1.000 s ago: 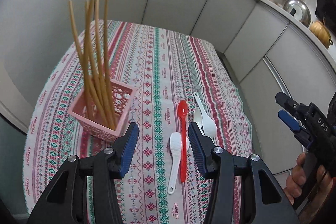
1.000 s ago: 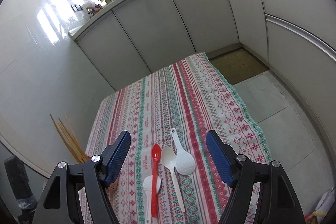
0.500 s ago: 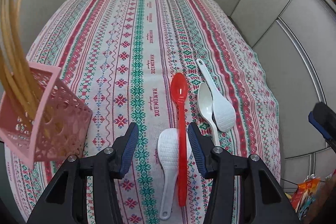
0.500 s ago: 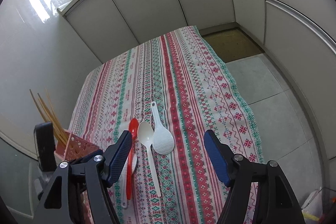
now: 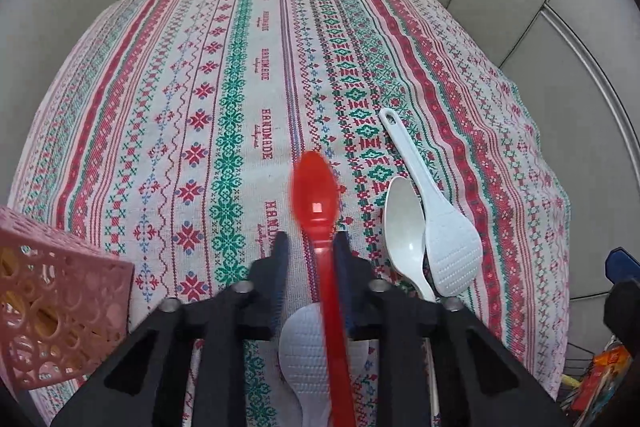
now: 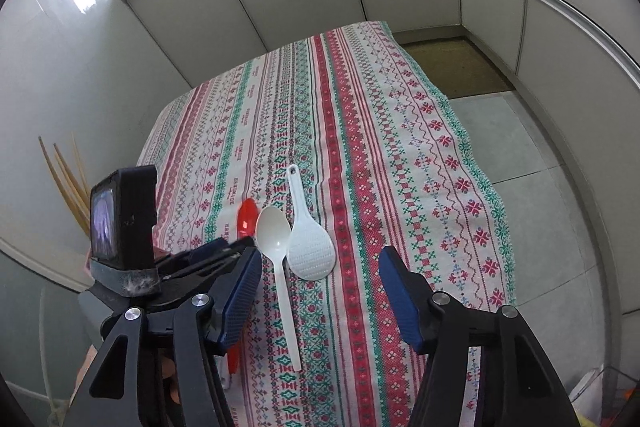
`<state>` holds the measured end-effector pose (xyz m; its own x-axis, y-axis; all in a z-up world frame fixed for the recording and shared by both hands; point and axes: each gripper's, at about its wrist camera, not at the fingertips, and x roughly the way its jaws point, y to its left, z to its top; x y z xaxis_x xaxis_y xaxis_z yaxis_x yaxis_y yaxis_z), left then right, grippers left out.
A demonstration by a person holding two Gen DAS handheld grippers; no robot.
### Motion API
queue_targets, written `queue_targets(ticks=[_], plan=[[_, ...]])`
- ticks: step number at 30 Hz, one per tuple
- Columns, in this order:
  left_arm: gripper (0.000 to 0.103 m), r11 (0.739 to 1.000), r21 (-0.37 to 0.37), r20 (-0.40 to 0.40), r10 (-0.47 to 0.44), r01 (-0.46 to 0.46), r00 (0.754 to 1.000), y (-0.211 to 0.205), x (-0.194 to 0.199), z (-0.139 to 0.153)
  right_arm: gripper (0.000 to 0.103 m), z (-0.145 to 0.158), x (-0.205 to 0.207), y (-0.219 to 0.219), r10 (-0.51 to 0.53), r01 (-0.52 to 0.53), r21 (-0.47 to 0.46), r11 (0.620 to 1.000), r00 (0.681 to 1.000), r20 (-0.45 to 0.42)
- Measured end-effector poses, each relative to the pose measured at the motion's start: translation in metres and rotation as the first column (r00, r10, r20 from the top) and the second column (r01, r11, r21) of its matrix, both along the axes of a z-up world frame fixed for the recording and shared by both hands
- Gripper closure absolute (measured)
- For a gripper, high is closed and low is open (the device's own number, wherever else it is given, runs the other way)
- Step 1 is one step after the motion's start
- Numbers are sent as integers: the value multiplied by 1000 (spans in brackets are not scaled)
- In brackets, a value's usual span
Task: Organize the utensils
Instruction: 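Reach the left gripper to the red plastic spoon and close on it, then lift the red spoon with the left gripper while the right gripper grasps a white spoon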
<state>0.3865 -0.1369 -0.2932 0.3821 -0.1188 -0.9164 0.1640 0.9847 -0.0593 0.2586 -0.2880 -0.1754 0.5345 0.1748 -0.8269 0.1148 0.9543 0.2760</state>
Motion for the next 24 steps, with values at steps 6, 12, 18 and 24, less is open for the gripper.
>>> queue_targets(ticks=[6, 12, 18, 24], plan=[[94, 997, -74, 4, 11, -11, 1000, 16, 2, 6, 57, -26, 11, 12, 75, -78, -31, 996, 994, -84], [94, 990, -139, 84, 12, 0, 996, 31, -13, 42, 58, -39, 19, 24, 139, -142, -23, 990, 983, -117], [94, 987, -157, 181, -6, 34, 984, 46, -45, 80, 65, -49, 34, 41, 208, -212, -11, 977, 966, -151], [94, 981, -186, 275, 4, 49, 962, 71, -74, 119, 74, -54, 43, 60, 249, -254, -9, 967, 954, -164]])
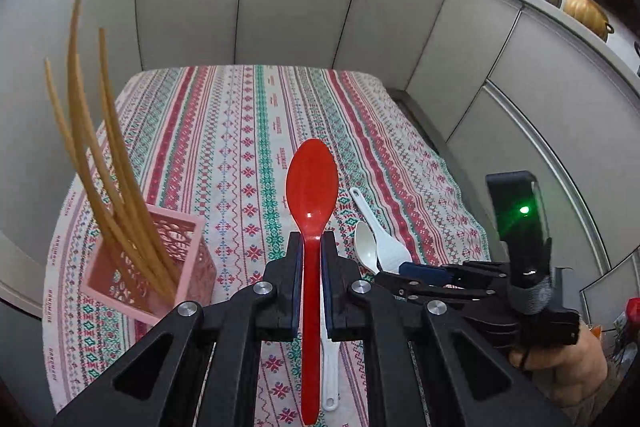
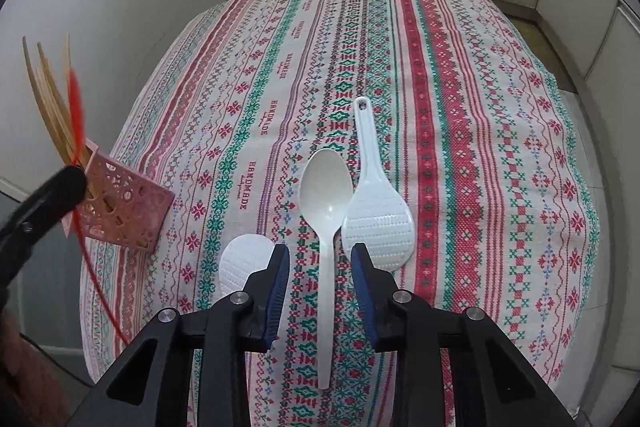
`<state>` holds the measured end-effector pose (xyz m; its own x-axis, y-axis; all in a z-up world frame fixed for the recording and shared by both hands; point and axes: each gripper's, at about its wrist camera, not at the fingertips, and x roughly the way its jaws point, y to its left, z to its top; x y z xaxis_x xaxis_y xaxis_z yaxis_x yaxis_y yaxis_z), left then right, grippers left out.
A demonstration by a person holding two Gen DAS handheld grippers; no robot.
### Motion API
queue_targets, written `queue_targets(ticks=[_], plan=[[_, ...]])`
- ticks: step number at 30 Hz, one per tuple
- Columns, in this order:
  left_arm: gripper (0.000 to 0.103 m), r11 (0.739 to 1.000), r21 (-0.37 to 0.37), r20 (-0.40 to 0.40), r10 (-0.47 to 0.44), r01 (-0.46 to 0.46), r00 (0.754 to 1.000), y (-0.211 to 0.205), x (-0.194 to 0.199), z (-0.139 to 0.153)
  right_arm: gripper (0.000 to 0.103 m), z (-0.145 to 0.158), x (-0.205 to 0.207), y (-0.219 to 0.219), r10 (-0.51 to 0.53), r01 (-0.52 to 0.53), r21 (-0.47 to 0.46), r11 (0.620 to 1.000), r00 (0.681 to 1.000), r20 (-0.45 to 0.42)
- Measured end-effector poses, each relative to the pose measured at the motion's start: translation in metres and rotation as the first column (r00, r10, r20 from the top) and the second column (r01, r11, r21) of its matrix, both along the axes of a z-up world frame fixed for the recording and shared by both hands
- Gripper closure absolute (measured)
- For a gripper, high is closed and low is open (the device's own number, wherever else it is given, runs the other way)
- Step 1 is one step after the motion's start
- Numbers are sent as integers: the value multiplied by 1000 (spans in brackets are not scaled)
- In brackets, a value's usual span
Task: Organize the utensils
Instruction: 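Lift the red spoon with the left gripper while the right gripper grasps a white spoon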
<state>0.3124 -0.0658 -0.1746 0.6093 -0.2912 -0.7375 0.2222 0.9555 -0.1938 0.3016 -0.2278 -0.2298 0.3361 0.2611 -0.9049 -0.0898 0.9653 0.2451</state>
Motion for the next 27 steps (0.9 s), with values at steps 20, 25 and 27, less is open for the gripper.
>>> queue_targets(ticks=[20, 25, 27], plan=[[94, 995, -72, 89, 75, -68, 993, 76, -39, 39, 87, -22, 25, 17, -10, 6, -80, 997, 999, -45], [94, 993, -90, 100, 89, -81, 991, 83, -37, 40, 94, -23, 29, 22, -1, -4, -105, 994, 999, -46], [94, 992, -98, 103, 94, -84, 990, 86, -37, 42, 94, -20, 29, 22, -2, -2, -103, 995, 999, -39]])
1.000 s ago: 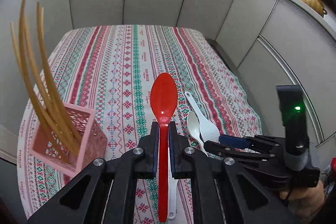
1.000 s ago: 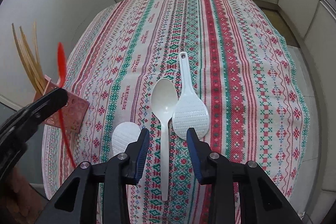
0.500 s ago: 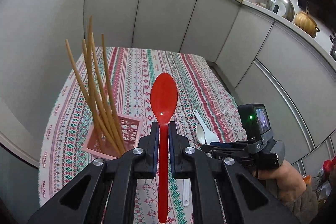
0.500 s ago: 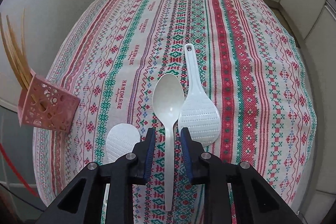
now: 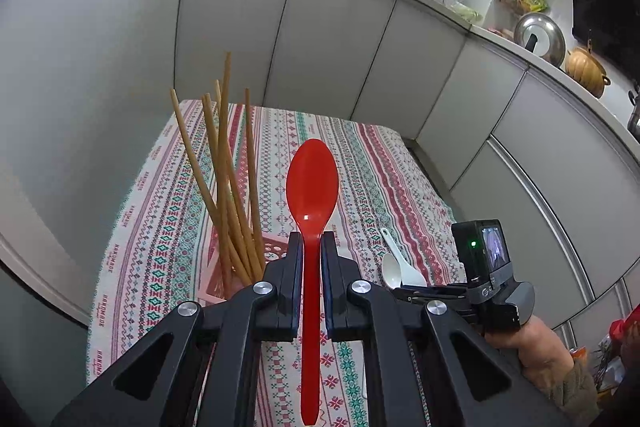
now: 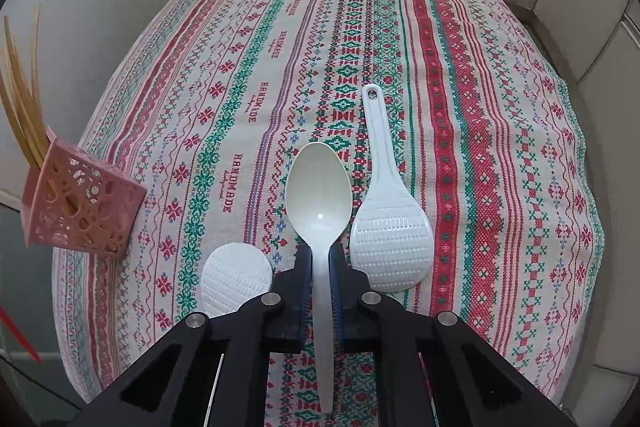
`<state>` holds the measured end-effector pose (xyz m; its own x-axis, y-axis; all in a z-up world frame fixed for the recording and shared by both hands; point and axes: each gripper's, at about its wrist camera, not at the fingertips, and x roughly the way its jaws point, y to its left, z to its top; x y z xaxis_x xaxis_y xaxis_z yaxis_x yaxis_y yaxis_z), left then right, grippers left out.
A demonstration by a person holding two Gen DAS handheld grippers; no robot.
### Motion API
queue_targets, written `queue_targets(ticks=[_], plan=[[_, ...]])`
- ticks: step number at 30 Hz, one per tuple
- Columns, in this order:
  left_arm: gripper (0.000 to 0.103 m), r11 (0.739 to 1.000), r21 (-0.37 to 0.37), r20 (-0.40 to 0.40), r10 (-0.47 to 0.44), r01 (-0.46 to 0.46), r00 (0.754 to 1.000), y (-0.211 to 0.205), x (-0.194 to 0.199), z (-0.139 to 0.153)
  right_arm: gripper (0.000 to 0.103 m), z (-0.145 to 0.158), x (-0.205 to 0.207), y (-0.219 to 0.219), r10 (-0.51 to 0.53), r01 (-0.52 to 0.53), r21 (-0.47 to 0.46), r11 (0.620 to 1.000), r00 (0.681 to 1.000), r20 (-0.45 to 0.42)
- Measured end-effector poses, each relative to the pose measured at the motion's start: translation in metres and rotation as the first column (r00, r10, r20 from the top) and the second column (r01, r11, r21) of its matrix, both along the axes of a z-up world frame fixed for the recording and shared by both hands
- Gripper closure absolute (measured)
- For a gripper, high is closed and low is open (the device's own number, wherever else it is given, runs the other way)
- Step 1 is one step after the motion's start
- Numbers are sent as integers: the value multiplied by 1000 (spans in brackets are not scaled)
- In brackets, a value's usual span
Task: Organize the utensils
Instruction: 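Lift the red spoon with the left gripper while the right gripper grasps a white spoon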
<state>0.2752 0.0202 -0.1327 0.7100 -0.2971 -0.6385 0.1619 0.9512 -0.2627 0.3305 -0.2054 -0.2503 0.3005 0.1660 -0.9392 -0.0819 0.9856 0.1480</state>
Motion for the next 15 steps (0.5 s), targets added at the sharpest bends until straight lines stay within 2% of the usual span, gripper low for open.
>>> queue_targets(ticks=[6, 15], plan=[[94, 1000, -4, 21, 10, -10, 1000, 6, 0, 5, 94, 7, -5, 2, 5, -5, -7, 1000, 1000, 21], [94, 996, -64, 82, 60, -54, 995, 26, -2, 16, 94, 31, -17, -7, -10, 9, 13, 1000, 995, 103]])
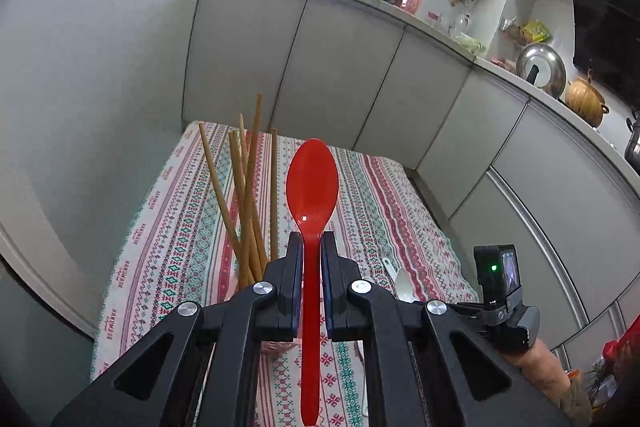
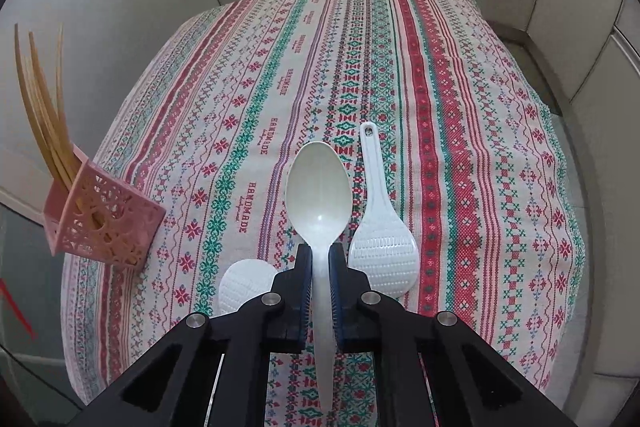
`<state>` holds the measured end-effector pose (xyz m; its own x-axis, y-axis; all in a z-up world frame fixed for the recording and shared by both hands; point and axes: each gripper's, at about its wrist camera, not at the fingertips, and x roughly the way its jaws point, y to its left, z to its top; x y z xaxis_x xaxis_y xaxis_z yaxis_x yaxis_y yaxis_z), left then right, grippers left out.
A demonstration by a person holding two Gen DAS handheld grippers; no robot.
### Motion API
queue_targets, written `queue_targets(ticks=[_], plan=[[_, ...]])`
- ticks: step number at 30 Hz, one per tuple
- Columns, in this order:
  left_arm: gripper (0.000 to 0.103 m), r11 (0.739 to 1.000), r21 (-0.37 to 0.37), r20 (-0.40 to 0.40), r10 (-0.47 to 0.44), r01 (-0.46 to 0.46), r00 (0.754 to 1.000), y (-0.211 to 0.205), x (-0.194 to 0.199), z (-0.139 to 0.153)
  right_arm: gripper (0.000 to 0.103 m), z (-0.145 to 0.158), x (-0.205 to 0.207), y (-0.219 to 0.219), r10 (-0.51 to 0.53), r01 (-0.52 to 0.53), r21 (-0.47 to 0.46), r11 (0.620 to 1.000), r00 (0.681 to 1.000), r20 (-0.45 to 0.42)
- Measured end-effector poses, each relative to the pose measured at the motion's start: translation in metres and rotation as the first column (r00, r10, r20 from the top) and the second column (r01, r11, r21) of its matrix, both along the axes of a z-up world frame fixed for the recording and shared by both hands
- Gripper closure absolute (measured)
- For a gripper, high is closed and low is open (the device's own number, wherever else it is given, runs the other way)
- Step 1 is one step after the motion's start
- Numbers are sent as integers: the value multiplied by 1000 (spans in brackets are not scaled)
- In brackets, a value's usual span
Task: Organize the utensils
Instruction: 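Lift the red spoon with the left gripper while the right gripper grasps a white spoon, then carry the red spoon and white spoon over the pink holder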
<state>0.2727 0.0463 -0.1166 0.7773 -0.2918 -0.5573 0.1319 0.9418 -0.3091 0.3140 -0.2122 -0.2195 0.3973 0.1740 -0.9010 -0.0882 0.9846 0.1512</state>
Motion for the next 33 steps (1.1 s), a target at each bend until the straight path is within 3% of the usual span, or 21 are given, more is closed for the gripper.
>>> queue_targets(ticks=[10, 24, 33], plan=[[94, 995, -76, 98, 76, -69, 992, 27, -3, 8, 94, 28, -8, 2, -18, 11, 65, 998, 993, 117], [94, 991, -74, 136, 117, -108, 984, 34, 8, -1, 94, 61, -18, 18, -15, -16, 131, 991, 973, 229], [94, 992, -38, 186, 123, -118, 975, 30, 11, -4, 94, 110, -30, 33, -22, -81, 229, 970, 909, 415]])
